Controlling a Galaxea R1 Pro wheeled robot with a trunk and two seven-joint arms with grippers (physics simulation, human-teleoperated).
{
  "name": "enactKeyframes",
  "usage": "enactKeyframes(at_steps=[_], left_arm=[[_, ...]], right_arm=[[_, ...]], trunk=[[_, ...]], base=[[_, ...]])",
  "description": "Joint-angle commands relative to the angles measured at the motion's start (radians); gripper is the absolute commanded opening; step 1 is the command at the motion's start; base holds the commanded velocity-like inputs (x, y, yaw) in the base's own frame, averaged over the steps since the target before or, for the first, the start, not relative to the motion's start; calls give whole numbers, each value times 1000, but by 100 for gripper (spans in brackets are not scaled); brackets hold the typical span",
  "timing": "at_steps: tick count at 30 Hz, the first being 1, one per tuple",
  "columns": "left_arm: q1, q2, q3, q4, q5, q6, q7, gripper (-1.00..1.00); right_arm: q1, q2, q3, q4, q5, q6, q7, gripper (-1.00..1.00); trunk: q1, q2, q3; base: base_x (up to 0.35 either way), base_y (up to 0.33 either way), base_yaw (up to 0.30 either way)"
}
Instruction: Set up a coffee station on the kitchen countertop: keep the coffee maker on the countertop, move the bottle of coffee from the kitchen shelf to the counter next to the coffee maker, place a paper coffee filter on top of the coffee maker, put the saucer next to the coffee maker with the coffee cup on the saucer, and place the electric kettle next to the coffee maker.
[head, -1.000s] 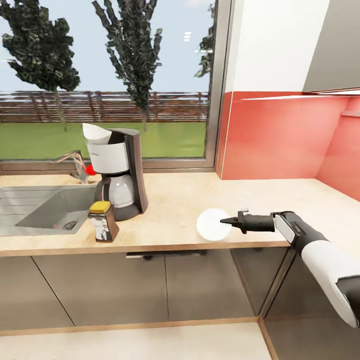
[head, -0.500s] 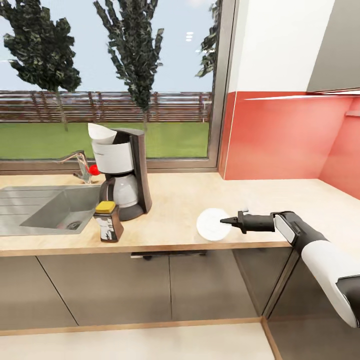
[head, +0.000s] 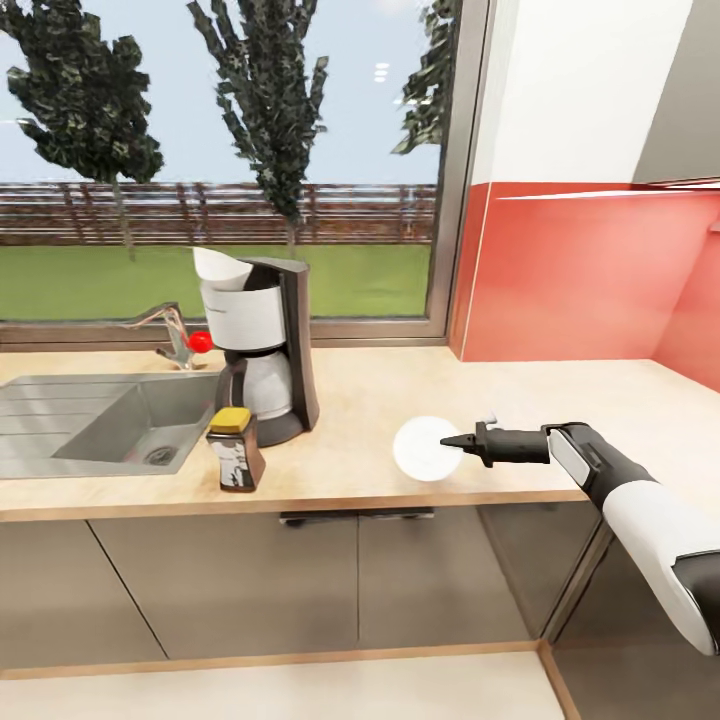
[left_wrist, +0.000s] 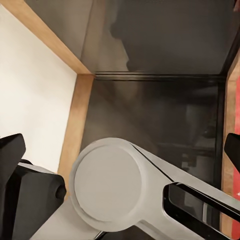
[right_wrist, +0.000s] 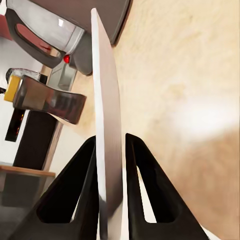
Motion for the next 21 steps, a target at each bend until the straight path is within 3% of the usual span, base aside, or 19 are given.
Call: enactKeyframes(at_steps=[1, 12, 21], left_arm=[[0, 0, 8, 0, -8, 9, -3, 100], [0, 0, 8, 0, -8, 9, -2, 100], [0, -1, 8, -1, -8, 7, -2, 100]], right_arm=[[-1, -1, 5, 0, -5, 5, 4, -100], [-1, 1, 5, 0, -5, 5, 4, -100], [-1, 18, 7, 1, -5, 6, 3, -100]], trunk=[[0, -1, -1], [0, -1, -1], [0, -1, -1]], base=[[0, 60, 0], [109, 84, 0], [36, 28, 0]])
